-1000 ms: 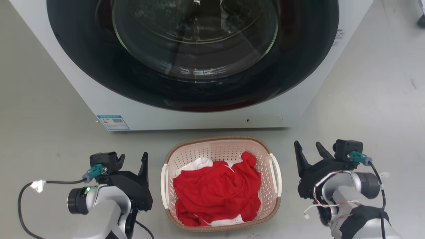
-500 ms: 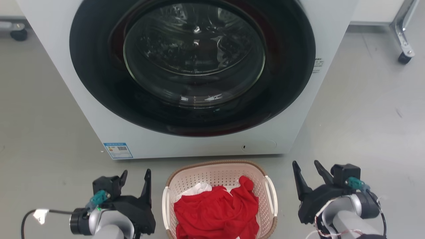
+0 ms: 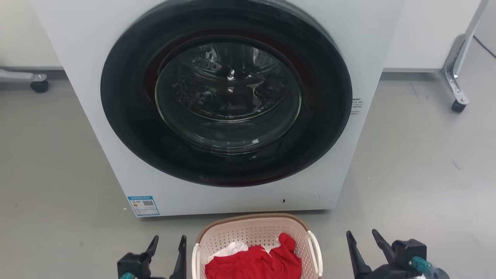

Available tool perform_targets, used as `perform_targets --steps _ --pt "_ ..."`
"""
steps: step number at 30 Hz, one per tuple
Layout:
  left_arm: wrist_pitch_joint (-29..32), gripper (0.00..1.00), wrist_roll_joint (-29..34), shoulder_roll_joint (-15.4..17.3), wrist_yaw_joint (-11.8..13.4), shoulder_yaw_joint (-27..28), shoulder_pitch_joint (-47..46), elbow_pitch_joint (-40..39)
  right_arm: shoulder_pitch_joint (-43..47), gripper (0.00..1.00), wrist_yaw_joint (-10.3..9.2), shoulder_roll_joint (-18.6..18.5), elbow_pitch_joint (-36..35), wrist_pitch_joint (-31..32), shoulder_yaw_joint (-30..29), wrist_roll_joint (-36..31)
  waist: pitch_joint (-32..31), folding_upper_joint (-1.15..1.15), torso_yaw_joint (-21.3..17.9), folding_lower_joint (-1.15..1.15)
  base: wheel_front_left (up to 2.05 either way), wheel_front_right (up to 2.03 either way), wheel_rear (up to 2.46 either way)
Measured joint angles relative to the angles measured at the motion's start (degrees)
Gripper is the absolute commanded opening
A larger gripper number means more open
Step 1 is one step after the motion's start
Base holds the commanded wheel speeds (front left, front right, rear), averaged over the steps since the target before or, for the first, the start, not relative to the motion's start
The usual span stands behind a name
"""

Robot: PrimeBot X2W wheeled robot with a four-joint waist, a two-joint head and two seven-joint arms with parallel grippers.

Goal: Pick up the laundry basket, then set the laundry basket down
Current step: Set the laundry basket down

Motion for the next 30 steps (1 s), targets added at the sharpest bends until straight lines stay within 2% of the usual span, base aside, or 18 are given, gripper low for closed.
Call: perform_targets --steps 16,30 --pt "0.0 1.0 4.8 0.8 1.5 4.4 12.0 -14.3 10.7 1.0 -1.33 -1.7 -13.3 0.0 -4.0 -4.5 -2.3 0.01 0.3 0.01 0.0 0.0 0.0" --pt "0.0 1.0 8.0 -0.2 1.5 8.3 17.8 -20.3 18.2 1.0 -1.59 -2.6 -19.6 0.0 -10.1 -9.0 -2.2 0.01 0.6 0.0 0.0 0.0 0.0"
